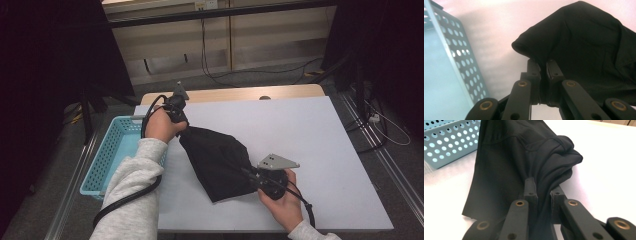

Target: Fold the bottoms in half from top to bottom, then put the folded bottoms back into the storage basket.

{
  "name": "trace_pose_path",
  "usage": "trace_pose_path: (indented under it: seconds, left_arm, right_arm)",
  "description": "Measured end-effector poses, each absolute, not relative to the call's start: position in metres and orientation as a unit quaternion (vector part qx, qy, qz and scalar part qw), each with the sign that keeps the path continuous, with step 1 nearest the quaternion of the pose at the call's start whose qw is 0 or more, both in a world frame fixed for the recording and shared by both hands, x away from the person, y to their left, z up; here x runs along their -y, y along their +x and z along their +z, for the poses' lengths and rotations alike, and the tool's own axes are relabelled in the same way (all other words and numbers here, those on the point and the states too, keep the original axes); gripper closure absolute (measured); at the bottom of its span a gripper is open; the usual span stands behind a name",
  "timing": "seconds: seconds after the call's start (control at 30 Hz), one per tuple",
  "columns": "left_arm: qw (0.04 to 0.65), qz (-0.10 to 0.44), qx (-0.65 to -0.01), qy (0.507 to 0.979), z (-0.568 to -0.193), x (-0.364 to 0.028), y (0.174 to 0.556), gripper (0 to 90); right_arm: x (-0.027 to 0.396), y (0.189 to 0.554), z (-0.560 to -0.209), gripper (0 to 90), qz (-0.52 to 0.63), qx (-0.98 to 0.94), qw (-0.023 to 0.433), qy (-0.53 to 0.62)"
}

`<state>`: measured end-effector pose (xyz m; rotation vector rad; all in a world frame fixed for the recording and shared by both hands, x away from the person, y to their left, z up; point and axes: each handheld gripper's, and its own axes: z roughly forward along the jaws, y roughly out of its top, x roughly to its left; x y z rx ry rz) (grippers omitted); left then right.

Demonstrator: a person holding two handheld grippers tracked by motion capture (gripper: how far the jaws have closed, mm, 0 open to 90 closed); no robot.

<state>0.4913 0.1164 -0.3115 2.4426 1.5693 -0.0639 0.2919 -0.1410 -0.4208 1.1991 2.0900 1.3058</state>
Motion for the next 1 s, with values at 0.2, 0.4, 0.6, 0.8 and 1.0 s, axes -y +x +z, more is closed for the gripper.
trace_pose_path:
  seconds: [0.2, 0.4, 0.6, 0.8, 1.0]
  left_arm:
    - [0.121, -0.024, -0.544, 0.83, -0.307, -0.125, 0.493, 83.5]
    - [0.125, -0.019, -0.548, 0.827, -0.299, -0.132, 0.492, 83.5]
    - [0.127, -0.019, -0.553, 0.823, -0.293, -0.141, 0.492, 83.6]
    - [0.129, -0.019, -0.556, 0.821, -0.287, -0.15, 0.492, 83.6]
    - [0.124, -0.013, -0.562, 0.818, -0.276, -0.157, 0.492, 83.6]
  right_arm:
    - [0.135, 0.293, -0.419, 80.9, 0.473, -0.746, 0.195, 0.426]
    - [0.128, 0.295, -0.416, 80.8, 0.479, -0.744, 0.193, 0.423]
    - [0.12, 0.297, -0.414, 80.8, 0.485, -0.744, 0.191, 0.417]
    - [0.114, 0.299, -0.411, 80.8, 0.49, -0.744, 0.191, 0.413]
    - [0.108, 0.301, -0.405, 80.9, 0.501, -0.739, 0.189, 0.409]
